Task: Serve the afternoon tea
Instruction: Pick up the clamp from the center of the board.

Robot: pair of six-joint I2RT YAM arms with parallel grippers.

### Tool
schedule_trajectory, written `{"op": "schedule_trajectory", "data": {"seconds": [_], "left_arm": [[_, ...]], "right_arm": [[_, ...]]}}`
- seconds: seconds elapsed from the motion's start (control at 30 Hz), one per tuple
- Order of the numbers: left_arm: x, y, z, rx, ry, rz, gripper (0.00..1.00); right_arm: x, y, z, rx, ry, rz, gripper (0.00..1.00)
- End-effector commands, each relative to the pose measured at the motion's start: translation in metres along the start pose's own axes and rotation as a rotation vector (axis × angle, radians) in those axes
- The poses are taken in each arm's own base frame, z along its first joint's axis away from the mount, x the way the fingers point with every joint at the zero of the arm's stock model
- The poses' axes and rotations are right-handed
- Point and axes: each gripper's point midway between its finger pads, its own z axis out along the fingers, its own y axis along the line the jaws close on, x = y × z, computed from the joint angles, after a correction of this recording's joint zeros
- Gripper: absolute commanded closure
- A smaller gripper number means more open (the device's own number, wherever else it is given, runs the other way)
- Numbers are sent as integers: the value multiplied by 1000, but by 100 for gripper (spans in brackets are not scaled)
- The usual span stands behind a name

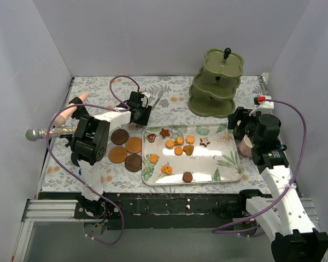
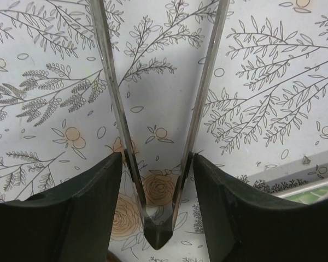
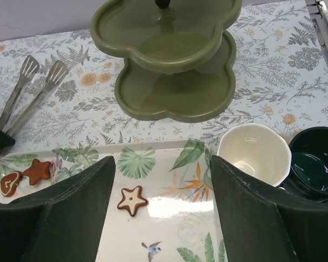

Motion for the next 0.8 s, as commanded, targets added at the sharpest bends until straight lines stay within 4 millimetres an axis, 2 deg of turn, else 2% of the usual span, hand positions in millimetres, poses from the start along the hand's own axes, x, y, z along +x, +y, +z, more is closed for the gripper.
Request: {"op": "schedule_trajectory", "data": {"seconds": [0.0, 0.13, 0.23, 0.37, 0.43, 0.67, 0.77], "left_arm": [[-3, 5, 5, -26, -7, 27, 46], [-3, 5, 9, -25, -2, 54, 47], [6, 4, 14, -22, 22, 69, 48], [10, 1, 18, -18, 42, 68, 62], [9, 0, 17, -18, 39, 63, 62], [-11, 3, 1, -30, -16, 30, 63], [-27, 7, -13, -50, -57, 24, 70]], "right_arm": [[-17, 4, -3, -10, -50, 5, 22], [-13, 4, -3, -13, -40, 5, 22], [-13, 4, -4, -16, -39, 7, 22], [-13, 4, -4, -16, -41, 10, 22], [-12, 4, -4, -17, -38, 8, 22], [-10, 4, -5, -14, -32, 10, 22], [-12, 4, -5, -12, -37, 12, 22]]}}
